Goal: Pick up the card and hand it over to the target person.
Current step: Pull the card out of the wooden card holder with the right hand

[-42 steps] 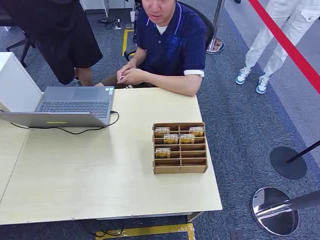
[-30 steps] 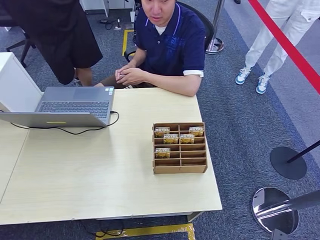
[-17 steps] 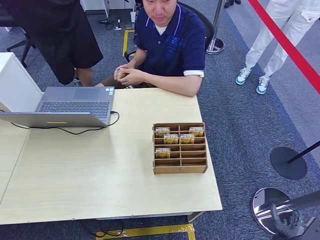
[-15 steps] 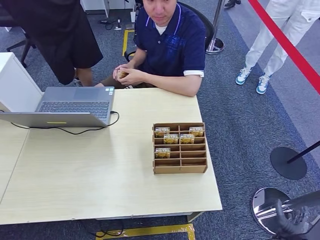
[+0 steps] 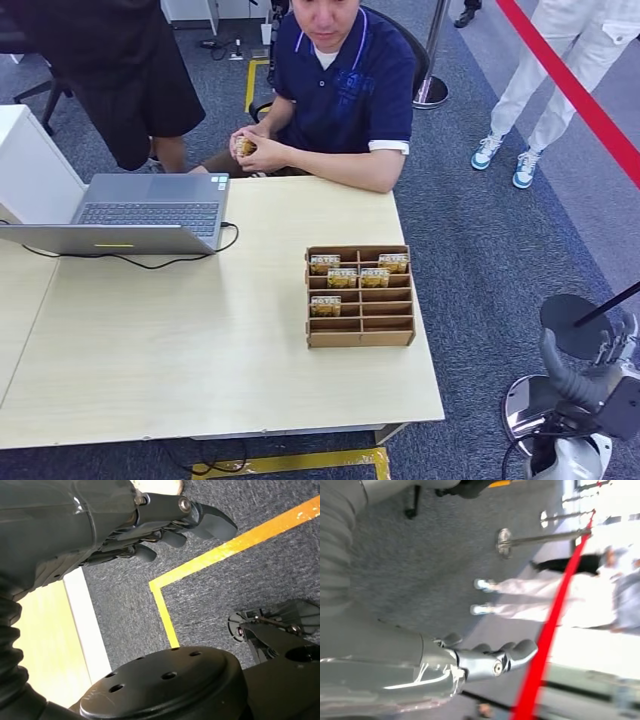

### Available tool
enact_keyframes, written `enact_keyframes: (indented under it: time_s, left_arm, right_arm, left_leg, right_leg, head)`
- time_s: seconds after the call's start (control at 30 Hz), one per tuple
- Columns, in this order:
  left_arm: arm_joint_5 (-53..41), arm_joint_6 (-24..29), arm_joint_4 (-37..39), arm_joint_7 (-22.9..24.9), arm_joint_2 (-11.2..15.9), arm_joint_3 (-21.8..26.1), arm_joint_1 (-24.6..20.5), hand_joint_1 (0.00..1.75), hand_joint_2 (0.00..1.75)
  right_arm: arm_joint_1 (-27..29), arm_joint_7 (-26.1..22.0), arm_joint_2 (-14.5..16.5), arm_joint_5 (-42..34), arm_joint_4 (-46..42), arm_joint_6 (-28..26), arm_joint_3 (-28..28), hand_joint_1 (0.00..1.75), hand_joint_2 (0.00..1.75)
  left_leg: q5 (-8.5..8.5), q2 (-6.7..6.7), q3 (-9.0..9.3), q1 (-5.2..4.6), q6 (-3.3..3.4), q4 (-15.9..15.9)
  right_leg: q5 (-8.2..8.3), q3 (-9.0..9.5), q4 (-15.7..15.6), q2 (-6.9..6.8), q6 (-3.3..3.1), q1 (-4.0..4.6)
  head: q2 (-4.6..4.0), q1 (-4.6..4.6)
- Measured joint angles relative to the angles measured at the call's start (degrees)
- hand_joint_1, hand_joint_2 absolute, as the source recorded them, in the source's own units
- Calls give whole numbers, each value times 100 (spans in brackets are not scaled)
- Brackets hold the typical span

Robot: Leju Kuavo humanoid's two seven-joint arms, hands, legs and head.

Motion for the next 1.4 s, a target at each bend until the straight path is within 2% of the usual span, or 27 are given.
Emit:
enact_keyframes:
  time_s: [0.1, 0.2, 0.33, 0.43, 0.5, 0.67, 0.77, 0.97, 1.13, 1.23, 1.3, 1.33, 1.4]
  left_arm:
    - [-24, -21, 1, -22, 1, -1, 8, 0, 175]
    - [-54, -43, 1, -38, 0, -7, 15, 0, 175]
    - [-117, -70, 1, -64, -20, -23, 24, 0, 175]
    - [-151, -82, 1, -84, -34, -26, 26, 0, 175]
    - [-162, -85, 1, -100, -40, -27, 26, 0, 175]
    - [-179, -100, 8, -112, -34, -24, 25, 0, 175]
    - [-185, -118, 13, -78, -26, -18, 29, 0, 175]
    - [-191, -135, 14, -52, -28, -5, 39, 0, 175]
    - [-200, -150, 14, -73, -29, -2, 41, 0, 175]
    - [-223, -163, 15, -82, -28, -17, 38, 0, 175]
    - [-237, -169, 15, -82, -30, -24, 36, 0, 175]
    - [-244, -171, 16, -80, -32, -27, 35, 0, 175]
    - [-249, -167, 17, -72, -37, -20, 33, 0, 175]
  right_arm:
    - [222, 154, -18, 655, -351, -292, 567, 0, 175]
    - [386, 483, -125, 1776, -529, -670, 1179, 0, 175]
    - [537, 1476, -340, 3966, -603, -1242, 2313, 0, 175]
    - [411, 2112, -483, 4835, -417, -1225, 2889, 0, 175]
    - [300, 2328, -493, 5207, -285, -1228, 3091, 0, 175]
    - [46, 2594, -572, 5578, -11, -1212, 3360, 3, 175]
    - [-118, 2745, -582, 5792, 163, -1172, 3463, 11, 175]
    - [-330, 2939, -596, 5954, 329, -1160, 3528, 18, 175]
    - [-456, 3033, -597, 6025, 460, -1138, 3552, 48, 175]
    - [-556, 3109, -604, 6105, 600, -1106, 3559, 47, 175]
    - [-629, 3193, -607, 6211, 712, -1108, 3551, 61, 175]
    - [-677, 3275, -604, 6303, 794, -1091, 3539, 77, 175]
    - [-756, 3447, -596, 6472, 921, -1038, 3509, 79, 175]
  left_leg:
    - [-1, 1, 1, 2, 0, -1]
    - [0, -3, 3, 3, 0, -2]
    - [0, 1, 6, 4, 0, -5]
    - [1, 3, 5, 4, 1, -6]
    - [1, 0, 2, 4, 1, -6]
    - [5, 3, 9, 5, 2, -9]
    - [5, 3, 11, 5, 2, -11]
    - [6, -4, 10, 5, 0, -10]
    - [5, -5, 11, 5, 1, -10]
    - [7, 1, 14, 6, 2, -14]
    - [8, 0, 13, 5, 2, -14]
    - [9, 2, 13, 6, 2, -15]
    - [9, 1, 13, 5, 2, -14]
  right_leg:
    - [0, 2, -1, 1, 0, 2]
    - [0, 6, -4, -3, 0, 3]
    - [2, 9, -8, 2, 1, 4]
    - [3, 10, -9, 4, 2, 4]
    - [3, 10, -9, 1, 3, 4]
    - [7, 14, -15, 3, 2, 5]
    - [8, 17, -17, 4, 3, 5]
    - [5, 19, -15, -4, 3, 4]
    - [5, 19, -16, -4, 3, 5]
    - [9, 21, -21, 1, 1, 5]
    - [9, 21, -21, 1, 2, 5]
    - [11, 21, -23, 2, 1, 6]
    - [11, 20, -21, 2, 1, 5]
  head:
    - [0, 0]
    - [0, 0]
    - [0, 0]
    - [0, 0]
    - [0, 0]
    - [0, 0]
    - [0, 0]
    - [0, 0]
    - [0, 0]
    - [0, 0]
    - [0, 0]
    - [0, 0]
    - [0, 0]
